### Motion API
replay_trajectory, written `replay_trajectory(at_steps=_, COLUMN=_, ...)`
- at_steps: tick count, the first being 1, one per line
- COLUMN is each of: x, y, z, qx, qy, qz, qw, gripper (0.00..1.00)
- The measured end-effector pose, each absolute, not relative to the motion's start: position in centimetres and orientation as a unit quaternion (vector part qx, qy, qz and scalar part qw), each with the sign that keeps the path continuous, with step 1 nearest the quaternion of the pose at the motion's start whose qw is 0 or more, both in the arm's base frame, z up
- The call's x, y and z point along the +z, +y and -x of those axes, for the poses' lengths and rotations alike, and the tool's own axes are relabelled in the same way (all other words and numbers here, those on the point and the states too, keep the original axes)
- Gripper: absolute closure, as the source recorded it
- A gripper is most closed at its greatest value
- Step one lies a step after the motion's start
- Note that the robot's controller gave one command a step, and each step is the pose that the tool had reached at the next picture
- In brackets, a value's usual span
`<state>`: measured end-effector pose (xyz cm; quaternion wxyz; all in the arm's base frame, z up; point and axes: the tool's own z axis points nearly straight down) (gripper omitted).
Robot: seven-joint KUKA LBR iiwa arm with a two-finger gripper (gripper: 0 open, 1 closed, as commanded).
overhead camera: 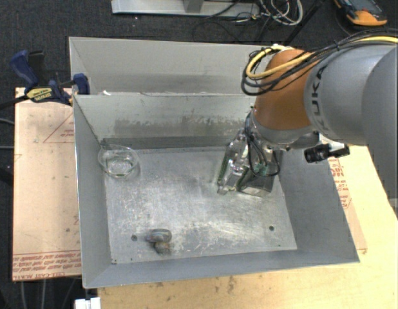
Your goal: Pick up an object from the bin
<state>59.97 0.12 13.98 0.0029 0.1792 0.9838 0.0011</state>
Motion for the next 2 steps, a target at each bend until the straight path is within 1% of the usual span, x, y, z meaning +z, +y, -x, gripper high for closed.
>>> replay_trajectory(at_steps=1, x=12.8, y=0.9, z=-60.2, qx=0.001, qy=0.983, qz=-0.181, qw=0.000, gripper=0.00)
replay_trajectory(at_steps=2, x=12.2, y=-4.0, z=-60.2, qx=0.003, qy=0.987, qz=-0.160, qw=0.002, gripper=0.00)
